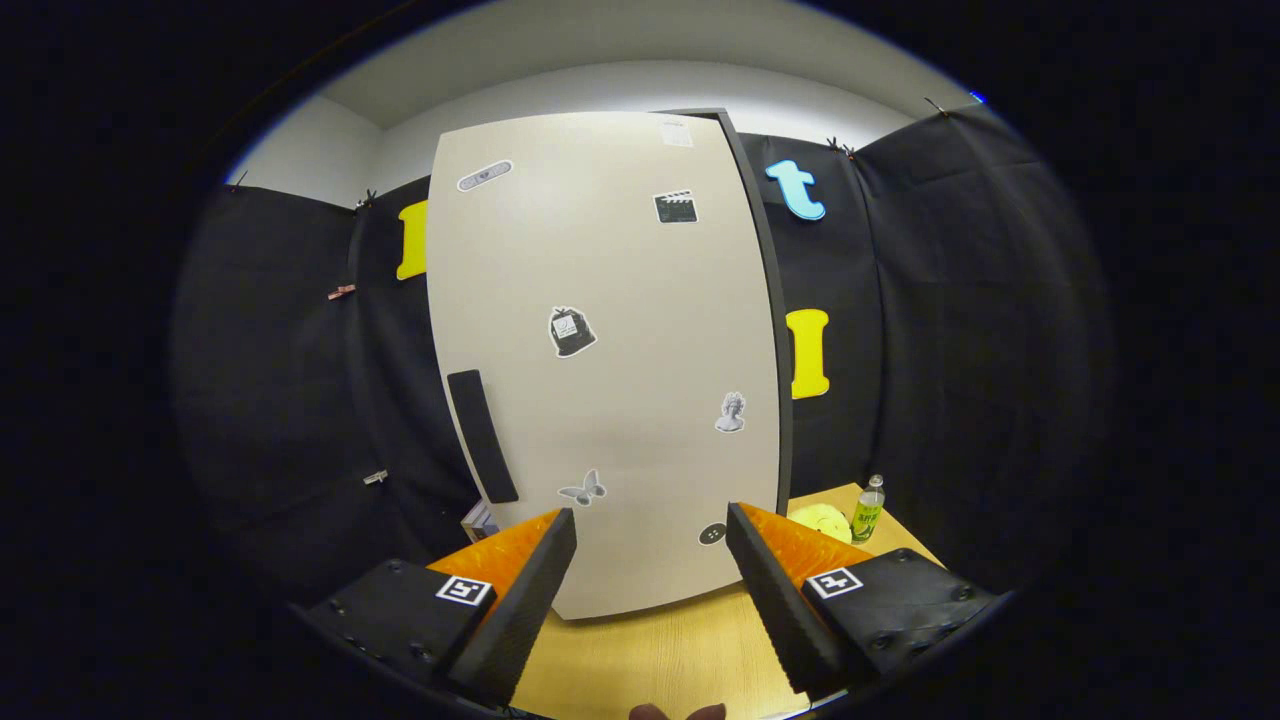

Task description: Open the shoe cabinet door, grab the shoes and put them into the shoe cabinet, then close the shoe cabinet door.

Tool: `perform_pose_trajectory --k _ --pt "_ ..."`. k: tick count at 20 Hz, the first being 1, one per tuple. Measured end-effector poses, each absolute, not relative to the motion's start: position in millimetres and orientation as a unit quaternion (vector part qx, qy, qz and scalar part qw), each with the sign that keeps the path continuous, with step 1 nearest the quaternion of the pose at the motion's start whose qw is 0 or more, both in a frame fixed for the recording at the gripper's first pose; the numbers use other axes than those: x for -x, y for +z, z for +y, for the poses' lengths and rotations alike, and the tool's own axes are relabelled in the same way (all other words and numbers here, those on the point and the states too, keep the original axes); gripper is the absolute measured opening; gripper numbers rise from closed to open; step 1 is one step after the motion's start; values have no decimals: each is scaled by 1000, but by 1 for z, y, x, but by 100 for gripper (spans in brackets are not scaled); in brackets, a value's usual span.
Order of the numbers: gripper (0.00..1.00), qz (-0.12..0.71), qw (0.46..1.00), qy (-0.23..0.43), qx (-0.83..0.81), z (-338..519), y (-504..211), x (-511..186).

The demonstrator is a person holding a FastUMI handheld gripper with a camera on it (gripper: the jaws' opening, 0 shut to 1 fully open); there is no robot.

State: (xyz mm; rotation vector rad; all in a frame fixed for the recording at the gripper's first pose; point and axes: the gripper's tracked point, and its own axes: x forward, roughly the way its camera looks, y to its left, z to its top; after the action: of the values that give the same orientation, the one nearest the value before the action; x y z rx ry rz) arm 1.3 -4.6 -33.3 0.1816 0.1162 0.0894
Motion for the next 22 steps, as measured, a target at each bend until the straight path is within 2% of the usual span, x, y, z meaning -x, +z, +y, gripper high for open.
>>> perform_pose_trajectory --k 22 --pt "98 56 993 41 -92 -5 -31 5"
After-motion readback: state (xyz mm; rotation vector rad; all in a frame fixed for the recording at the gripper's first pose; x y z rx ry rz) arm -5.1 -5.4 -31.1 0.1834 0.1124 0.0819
